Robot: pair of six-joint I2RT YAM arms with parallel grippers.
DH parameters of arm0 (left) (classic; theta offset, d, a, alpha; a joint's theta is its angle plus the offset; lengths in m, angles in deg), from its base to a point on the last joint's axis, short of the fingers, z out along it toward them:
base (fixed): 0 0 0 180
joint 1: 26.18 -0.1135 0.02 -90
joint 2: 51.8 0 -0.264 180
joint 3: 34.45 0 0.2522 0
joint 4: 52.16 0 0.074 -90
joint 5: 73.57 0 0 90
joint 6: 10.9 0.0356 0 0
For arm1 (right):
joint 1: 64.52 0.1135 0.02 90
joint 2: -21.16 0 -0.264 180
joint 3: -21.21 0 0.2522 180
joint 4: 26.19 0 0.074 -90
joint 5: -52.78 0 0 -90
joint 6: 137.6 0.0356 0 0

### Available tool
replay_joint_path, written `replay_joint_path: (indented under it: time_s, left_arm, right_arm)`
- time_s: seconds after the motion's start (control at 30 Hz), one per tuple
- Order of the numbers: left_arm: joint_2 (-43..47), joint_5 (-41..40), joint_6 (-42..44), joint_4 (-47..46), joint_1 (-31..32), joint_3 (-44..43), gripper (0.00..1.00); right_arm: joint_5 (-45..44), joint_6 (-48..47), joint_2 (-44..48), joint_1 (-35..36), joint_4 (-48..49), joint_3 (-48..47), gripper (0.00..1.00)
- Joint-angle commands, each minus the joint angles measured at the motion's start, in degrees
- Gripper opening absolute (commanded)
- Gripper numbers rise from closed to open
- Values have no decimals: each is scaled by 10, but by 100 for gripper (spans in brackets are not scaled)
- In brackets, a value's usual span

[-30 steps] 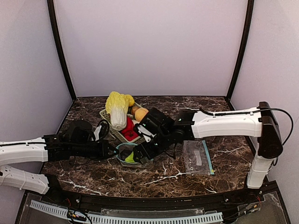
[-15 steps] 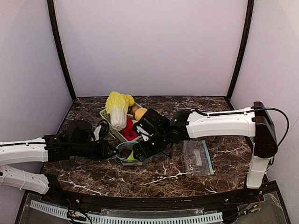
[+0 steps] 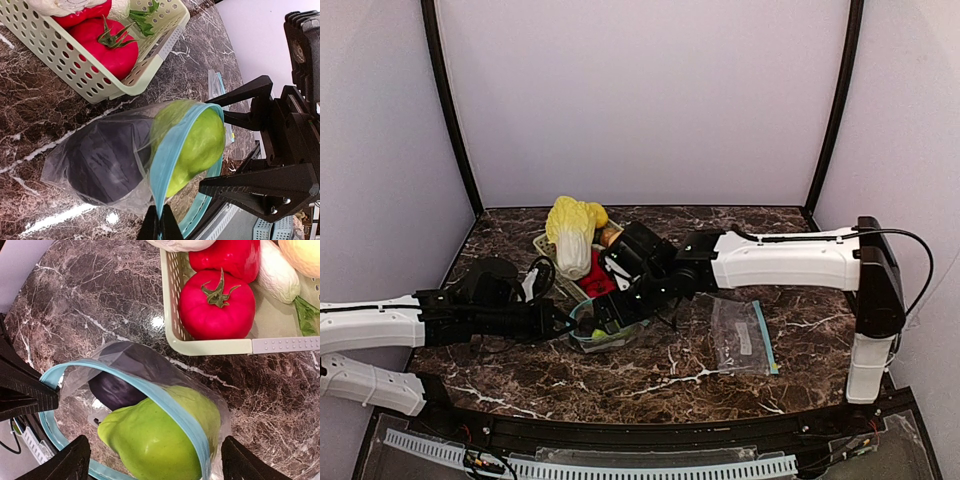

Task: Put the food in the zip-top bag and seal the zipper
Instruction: Adjust the fake fruit in the zipper food storage bag.

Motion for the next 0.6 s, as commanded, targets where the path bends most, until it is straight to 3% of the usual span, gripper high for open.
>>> replay_joint_path:
  time_s: [0.0,0.3,0.57]
  left_arm:
    - [1,8,-3,-16,-2,9,1]
    - [7,4,-5,-12,-2,10,1]
    - [16,-3,-3,-1,-2,9,1]
  right_arm:
    - [-8,22,-13,-9,12,-13,88]
    - [-146,73,-60,-15,-81,-24,80]
    - [-159,103,-73,-22,-117,-20,76]
